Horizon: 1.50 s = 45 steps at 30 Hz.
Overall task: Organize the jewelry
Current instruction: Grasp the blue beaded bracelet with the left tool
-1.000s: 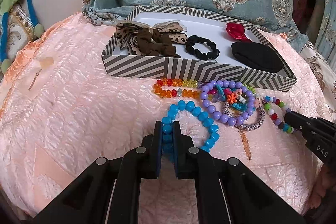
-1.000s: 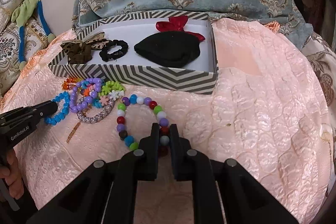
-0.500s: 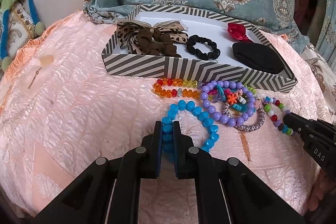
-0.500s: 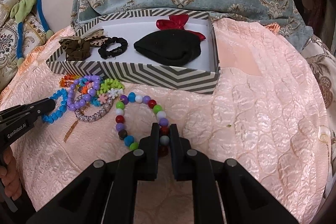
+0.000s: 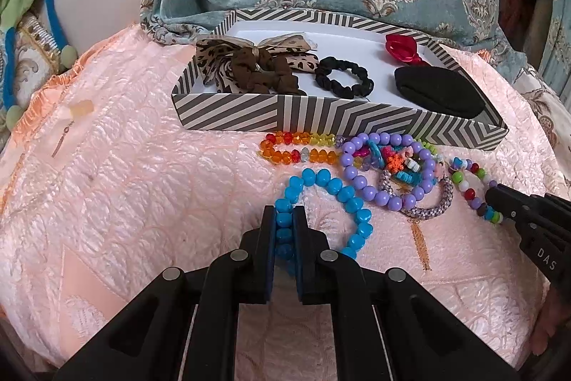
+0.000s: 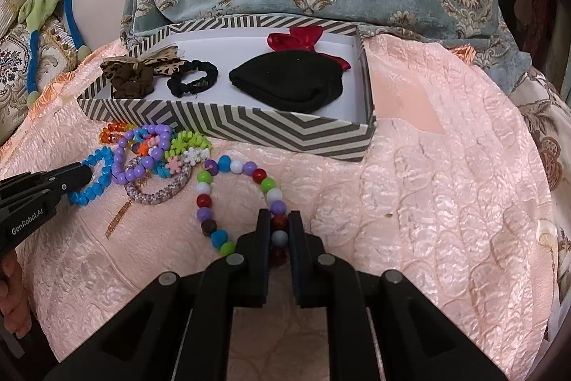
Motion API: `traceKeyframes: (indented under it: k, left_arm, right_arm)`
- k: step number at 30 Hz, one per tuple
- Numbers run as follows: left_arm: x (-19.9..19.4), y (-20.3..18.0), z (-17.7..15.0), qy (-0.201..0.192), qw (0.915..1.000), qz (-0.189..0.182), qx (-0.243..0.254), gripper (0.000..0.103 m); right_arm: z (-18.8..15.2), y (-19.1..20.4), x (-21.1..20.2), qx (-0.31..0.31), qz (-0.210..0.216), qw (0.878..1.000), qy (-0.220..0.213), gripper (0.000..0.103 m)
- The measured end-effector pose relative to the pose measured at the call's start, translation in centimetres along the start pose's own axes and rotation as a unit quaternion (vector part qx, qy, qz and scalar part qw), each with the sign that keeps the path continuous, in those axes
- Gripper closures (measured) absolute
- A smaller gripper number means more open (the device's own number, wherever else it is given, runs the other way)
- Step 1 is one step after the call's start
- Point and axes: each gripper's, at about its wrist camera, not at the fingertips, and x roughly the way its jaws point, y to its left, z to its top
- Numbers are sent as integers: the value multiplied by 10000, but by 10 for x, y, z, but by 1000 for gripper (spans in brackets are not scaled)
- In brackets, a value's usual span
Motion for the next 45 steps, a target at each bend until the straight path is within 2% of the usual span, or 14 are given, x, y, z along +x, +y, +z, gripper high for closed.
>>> traceKeyframes:
  k: [11, 18, 27, 45]
  left_arm:
    - [-4, 1, 1, -56, 10000, -38, -31, 103]
    - [-22, 1, 6, -464, 9986, -244, -71, 103]
    - [-15, 2, 5, -315, 9994, -97, -68, 103]
    - [-13, 2, 3, -265, 9996, -15, -12, 103]
  right_arm:
    - [-1, 1, 0, -9, -16, 10000, 1, 94]
    - [-1, 1, 0, -14, -22, 10000, -2, 94]
    - [-2, 1, 0, -58, -57, 10000, -12, 94]
    - [-4, 6, -2, -221, -177, 9996, -97, 94]
